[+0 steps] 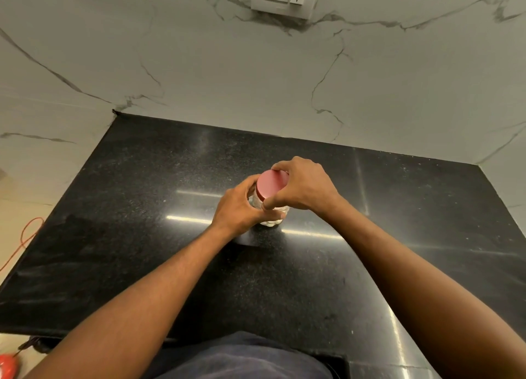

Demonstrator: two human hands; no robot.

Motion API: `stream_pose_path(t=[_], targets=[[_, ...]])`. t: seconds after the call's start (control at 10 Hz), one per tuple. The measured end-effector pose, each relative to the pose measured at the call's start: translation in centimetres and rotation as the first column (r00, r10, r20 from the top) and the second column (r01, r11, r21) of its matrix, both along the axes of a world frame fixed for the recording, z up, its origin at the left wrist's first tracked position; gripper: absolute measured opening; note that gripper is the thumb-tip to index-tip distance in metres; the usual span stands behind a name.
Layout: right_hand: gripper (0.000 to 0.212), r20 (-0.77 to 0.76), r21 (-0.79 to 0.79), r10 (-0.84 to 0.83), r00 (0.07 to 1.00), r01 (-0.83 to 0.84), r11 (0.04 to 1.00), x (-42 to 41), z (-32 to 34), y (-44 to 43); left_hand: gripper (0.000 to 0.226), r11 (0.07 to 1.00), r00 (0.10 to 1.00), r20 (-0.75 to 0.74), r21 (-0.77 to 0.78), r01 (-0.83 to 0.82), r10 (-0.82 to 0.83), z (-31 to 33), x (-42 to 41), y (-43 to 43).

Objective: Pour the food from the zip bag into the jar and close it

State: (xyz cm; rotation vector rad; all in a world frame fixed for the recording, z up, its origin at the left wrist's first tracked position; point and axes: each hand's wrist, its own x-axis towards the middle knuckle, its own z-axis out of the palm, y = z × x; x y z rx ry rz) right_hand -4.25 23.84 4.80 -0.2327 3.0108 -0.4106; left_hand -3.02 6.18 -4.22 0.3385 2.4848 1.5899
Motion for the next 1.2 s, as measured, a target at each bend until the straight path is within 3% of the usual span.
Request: stream_pose_path(t=[0.1,0.2,0.3,0.4,0.6,0.9,1.1,1.2], targets=[[0.103,0.041,-0.134,-0.002,0.999,0.007,0.991,1.1,-1.7,1.1,0.100,1.000,1.000,0.010,0.016,-0.006,0.006,0.3,0.1,0.0],[0.113,0.207,-0.541,-0.022,0.978,0.133,0.830,3.6,-4.7,2.0,0.101,0.999,0.998,0.039,0.011,0.052,-0.052,0.3,0.3,-0.1],[0.097,0.164,-0.674,-0.102,0.981,0.188,0.715,5.4,-7.9,1.2,0.094,0.998,0.997,0.052,0.006,0.058,-0.058,-0.3,0.8,-0.7],[0.098,0.118,-0.694,-0.174,0.978,0.206,0.690,5.1,-8.2,0.0,0.086,1.000,1.000,0.024,-0.027,0.001,0.000,-0.2,0.4,-1.7],[0.092,0.045,-0.697,-0.161,0.986,0.146,0.702,-0.1,-6.2,-3.5,0.085,0.997,0.999,-0.028,-0.070,-0.037,0.035,3.2,-4.5,-5.4],[0.110,0.111,-0.671,-0.125,0.986,0.167,0.723,-7.8,-5.9,-7.8,0.087,0.990,1.000,-0.021,-0.138,-0.022,0.019,3.3,-11.8,-8.8],[0.103,0.134,-0.635,-0.133,0.982,0.188,0.749,-7.3,-6.4,-8.4,0.085,0.991,0.999,-0.002,-0.125,-0.041,0.041,2.1,-11.6,-8.8],[0.090,0.037,-0.559,-0.177,0.984,0.167,0.812,-6.2,-6.5,-8.6,0.082,0.988,0.991,-0.114,-0.132,-0.080,0.065,2.7,-10.0,-8.4]])
